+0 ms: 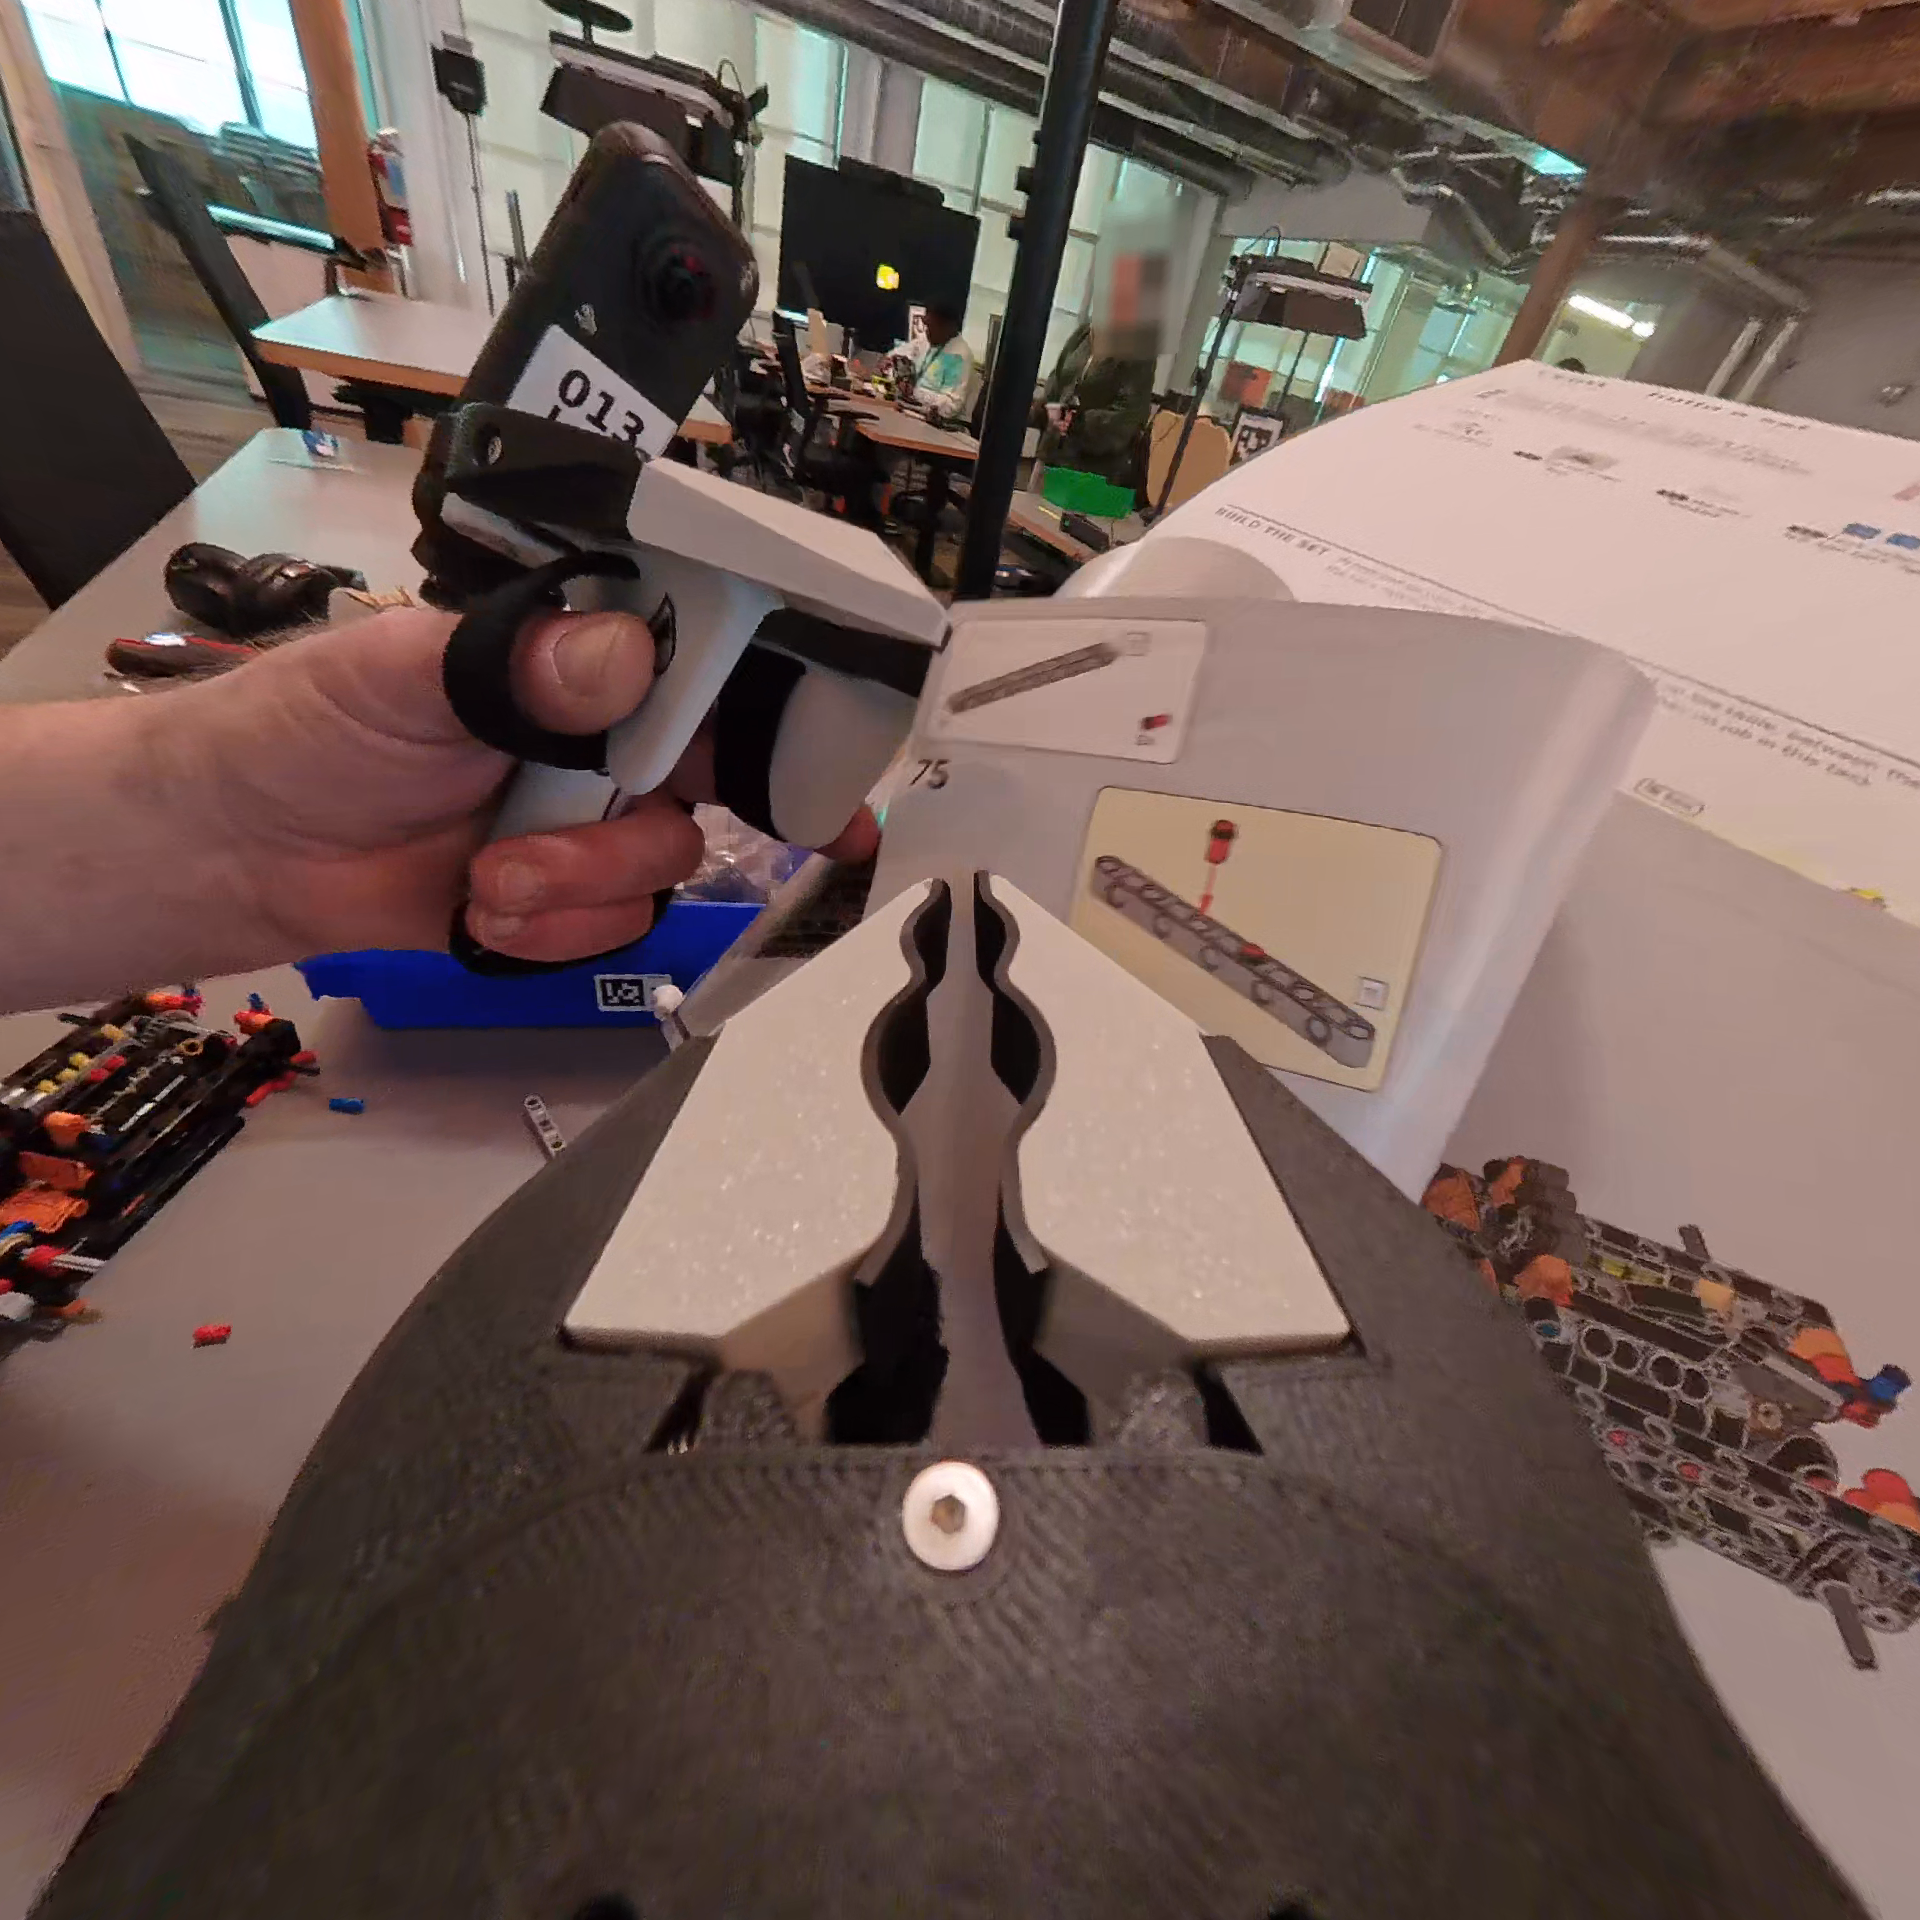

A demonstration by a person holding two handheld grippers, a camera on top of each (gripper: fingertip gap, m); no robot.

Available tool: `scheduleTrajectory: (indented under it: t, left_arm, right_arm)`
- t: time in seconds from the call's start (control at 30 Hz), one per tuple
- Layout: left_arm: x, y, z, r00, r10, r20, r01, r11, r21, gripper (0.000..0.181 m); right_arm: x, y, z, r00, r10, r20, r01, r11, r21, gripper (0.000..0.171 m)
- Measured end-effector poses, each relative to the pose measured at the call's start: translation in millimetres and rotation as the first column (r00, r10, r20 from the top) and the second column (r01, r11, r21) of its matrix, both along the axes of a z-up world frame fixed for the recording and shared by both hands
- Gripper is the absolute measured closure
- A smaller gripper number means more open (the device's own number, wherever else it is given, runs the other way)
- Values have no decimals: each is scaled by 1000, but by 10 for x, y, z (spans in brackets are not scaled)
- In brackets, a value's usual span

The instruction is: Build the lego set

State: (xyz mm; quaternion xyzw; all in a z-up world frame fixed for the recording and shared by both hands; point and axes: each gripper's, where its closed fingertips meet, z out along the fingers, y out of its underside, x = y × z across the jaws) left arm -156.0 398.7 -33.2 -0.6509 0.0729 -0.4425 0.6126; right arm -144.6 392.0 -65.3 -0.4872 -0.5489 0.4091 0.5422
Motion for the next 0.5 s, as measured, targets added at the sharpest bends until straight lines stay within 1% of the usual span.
scheduleTrajectory:
  t: [0.07,0.13,0.17,0.27,0.37,0.43,0.5]
  left_arm:
    - [19,41,-30,1000,-16,4,16,1000,-17,139]
    - [62,74,-65,999,-41,7,42,998,-40,153]
    - [97,90,-118,998,-55,-13,54,996,-74,168]
    - [103,61,-169,996,-58,-67,52,994,-99,180]
    - [5,-63,-113,992,-62,-106,50,992,-116,181]
    - [-154,-166,-46,985,-37,-169,15,992,-128,181]
    - [-401,-271,13,964,1,-266,-42,988,-147,181]
  right_arm:
    - [13,36,-45,1000,7,2,-7,1000,-22,168]
    - [18,37,-61,1000,8,-4,-8,1000,-19,168]
    - [20,18,-57,1000,19,-12,-19,1000,-24,167]
    - [51,-4,-38,999,31,-28,-32,999,-40,162]
    - [150,-68,67,997,43,-59,-45,998,-43,158]
    - [227,-132,167,996,43,-77,-45,999,-24,153]
    - [260,-183,222,998,29,-63,-28,999,15,148]
